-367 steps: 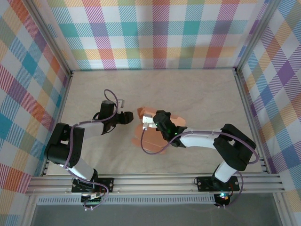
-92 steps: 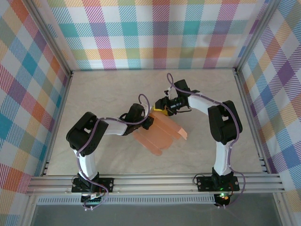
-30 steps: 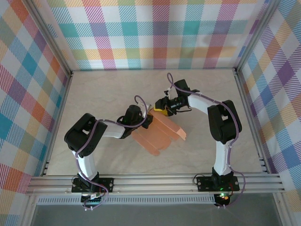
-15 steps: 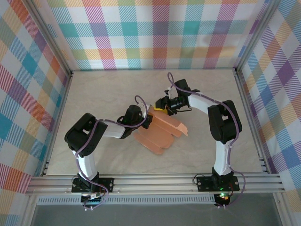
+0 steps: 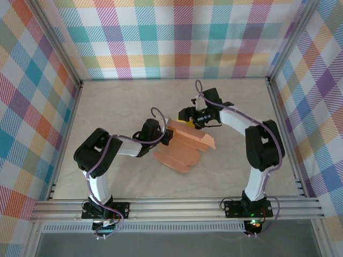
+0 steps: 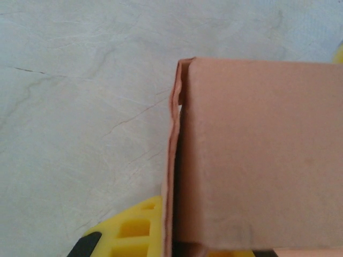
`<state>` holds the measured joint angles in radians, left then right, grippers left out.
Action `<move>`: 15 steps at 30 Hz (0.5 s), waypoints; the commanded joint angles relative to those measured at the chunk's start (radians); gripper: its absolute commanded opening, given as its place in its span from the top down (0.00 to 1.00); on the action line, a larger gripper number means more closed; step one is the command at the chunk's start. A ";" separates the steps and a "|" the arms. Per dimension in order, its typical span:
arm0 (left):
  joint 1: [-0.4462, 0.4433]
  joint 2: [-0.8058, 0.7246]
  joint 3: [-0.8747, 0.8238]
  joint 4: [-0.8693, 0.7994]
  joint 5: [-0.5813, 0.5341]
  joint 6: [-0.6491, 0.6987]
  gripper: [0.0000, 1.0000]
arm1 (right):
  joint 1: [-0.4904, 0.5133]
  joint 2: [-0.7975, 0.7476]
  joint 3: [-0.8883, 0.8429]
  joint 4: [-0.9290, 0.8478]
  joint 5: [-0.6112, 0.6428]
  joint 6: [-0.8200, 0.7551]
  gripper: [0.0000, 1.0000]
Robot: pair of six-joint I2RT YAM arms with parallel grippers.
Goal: Fold the paper box
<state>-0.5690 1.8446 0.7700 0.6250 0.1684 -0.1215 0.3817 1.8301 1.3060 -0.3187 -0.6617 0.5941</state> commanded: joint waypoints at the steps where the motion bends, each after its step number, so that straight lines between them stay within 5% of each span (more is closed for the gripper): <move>1: 0.017 0.002 0.001 0.022 -0.011 -0.044 1.00 | -0.030 -0.114 -0.025 0.038 0.092 0.015 0.28; 8: 0.048 -0.017 -0.014 0.054 0.023 -0.133 1.00 | -0.087 -0.356 -0.135 0.092 0.288 0.043 0.28; 15: 0.095 -0.004 -0.005 0.173 0.113 -0.375 1.00 | -0.170 -0.620 -0.305 0.155 0.444 0.086 0.25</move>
<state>-0.4953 1.8446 0.7631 0.6979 0.2211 -0.3557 0.2352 1.2785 1.0489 -0.2039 -0.3202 0.6518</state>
